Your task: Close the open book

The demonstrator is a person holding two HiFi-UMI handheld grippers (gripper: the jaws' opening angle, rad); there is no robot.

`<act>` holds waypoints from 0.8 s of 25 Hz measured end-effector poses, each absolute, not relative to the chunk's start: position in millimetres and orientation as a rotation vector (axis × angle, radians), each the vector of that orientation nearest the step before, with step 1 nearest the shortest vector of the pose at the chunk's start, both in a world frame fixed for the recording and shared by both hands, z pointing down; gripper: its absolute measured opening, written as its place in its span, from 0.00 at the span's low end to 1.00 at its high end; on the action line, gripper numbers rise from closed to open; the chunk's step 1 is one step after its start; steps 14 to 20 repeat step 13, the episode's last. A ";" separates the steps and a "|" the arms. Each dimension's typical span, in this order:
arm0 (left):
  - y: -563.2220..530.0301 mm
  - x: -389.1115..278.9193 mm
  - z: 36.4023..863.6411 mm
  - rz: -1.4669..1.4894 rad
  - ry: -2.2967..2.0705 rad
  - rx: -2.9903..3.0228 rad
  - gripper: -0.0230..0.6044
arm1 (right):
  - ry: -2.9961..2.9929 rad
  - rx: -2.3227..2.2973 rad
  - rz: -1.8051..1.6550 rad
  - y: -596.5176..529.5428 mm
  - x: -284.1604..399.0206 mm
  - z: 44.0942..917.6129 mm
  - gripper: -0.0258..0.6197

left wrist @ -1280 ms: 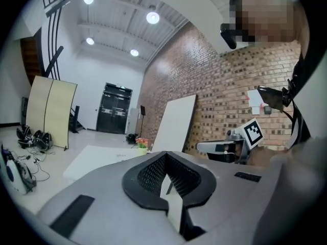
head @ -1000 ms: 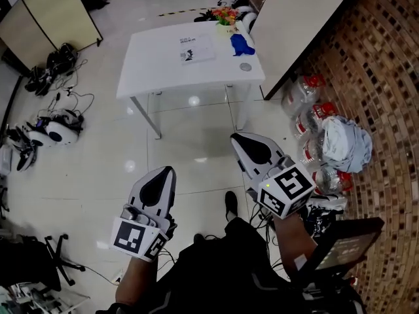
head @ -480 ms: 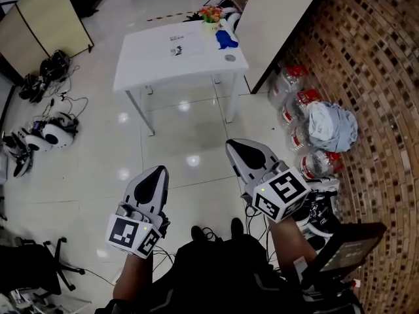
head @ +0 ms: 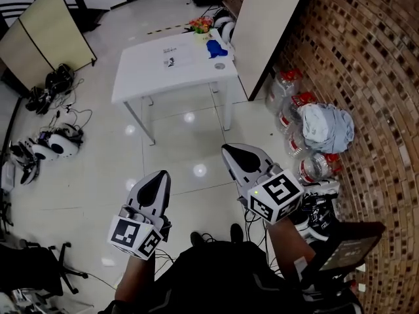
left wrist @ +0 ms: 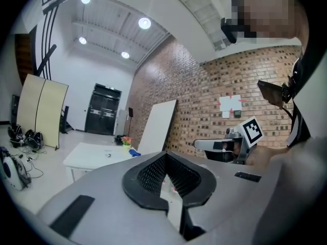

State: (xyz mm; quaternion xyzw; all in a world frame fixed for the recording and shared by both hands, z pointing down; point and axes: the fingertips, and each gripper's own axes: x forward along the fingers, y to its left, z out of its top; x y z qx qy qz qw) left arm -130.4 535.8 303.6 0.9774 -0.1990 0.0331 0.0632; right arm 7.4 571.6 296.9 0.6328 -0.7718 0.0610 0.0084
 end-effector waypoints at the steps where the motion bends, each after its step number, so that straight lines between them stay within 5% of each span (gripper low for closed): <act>1: 536.8 -130.1 303.4 0.101 -0.607 2.950 0.03 | -2.412 1.977 0.192 573.0 8.3 297.0 0.04; 20: 539.6 -128.6 302.6 0.104 -0.629 2.950 0.03 | -2.409 1.973 0.162 578.4 14.2 291.7 0.04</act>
